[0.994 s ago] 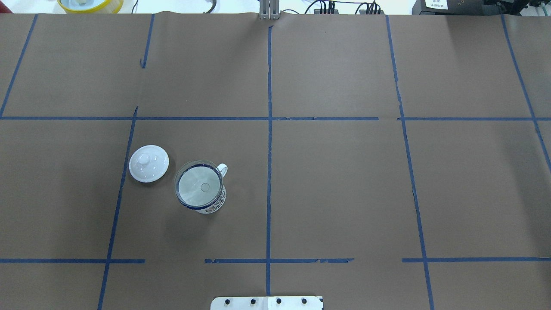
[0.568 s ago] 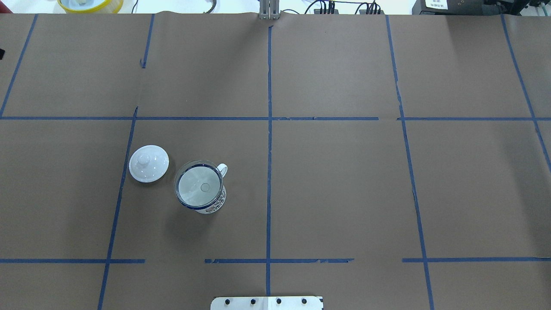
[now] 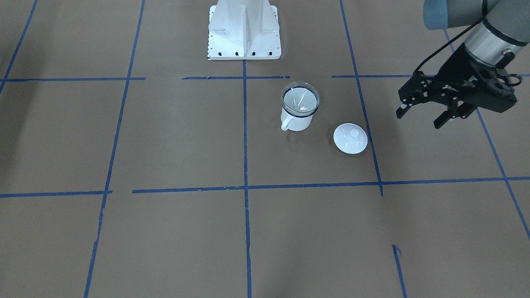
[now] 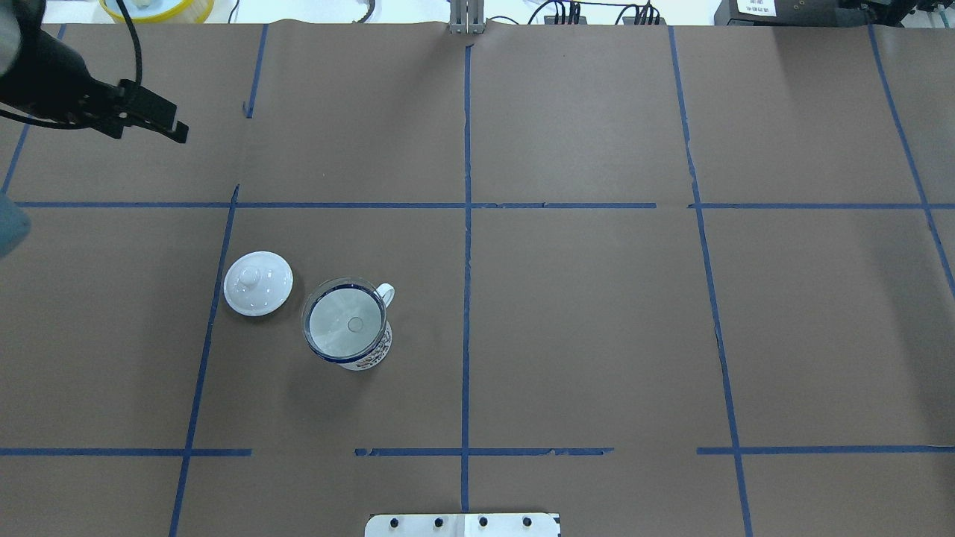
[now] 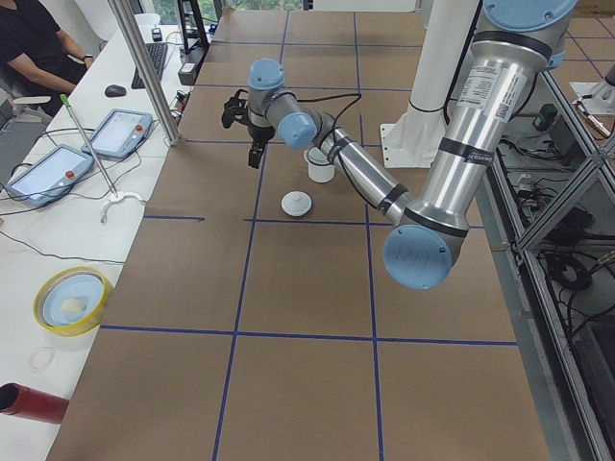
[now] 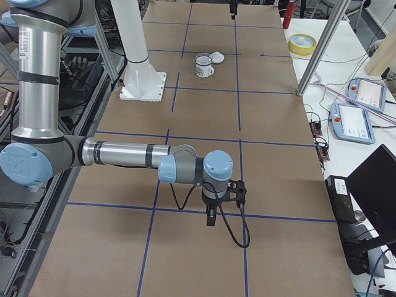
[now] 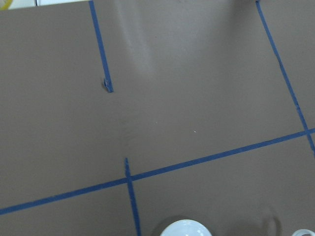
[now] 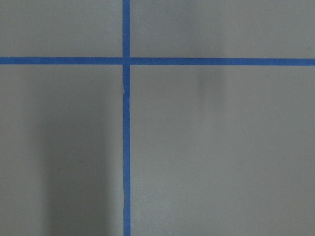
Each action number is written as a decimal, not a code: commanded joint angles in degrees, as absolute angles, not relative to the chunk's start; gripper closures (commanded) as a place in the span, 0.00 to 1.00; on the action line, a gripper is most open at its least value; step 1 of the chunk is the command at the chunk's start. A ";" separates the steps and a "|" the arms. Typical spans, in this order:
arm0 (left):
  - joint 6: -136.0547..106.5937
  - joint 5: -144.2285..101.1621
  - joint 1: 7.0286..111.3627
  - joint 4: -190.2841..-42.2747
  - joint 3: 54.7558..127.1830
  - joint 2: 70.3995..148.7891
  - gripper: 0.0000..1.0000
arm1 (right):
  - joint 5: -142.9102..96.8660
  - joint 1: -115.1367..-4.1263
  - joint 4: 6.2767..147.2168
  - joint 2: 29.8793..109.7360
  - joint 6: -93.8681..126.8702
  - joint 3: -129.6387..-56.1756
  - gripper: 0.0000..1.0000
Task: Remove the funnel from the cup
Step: 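Move the left gripper over the clear funnel in the white mug, then lower the left gripper and close it on the funnel's stem, then lift the clear funnel up out of the mug with the left gripper, then carry the funnel farther from the robot, set it down, open left gripper, then move the left gripper down onto the round white lid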
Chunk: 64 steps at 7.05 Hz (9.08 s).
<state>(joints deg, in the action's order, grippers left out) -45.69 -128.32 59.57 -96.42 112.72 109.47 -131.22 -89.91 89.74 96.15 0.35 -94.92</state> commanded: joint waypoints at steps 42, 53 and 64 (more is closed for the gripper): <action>-142.21 -58.89 35.68 -132.98 76.56 122.34 0.87 | -131.22 -89.91 89.74 96.15 0.35 -94.83 0.00; -97.18 -85.64 36.12 -110.87 102.97 111.19 0.00 | -131.22 -89.91 89.74 96.15 0.35 -94.83 0.00; -68.29 -107.49 38.32 -107.70 101.95 104.23 0.00 | -131.22 -89.91 89.74 96.15 0.35 -94.83 0.00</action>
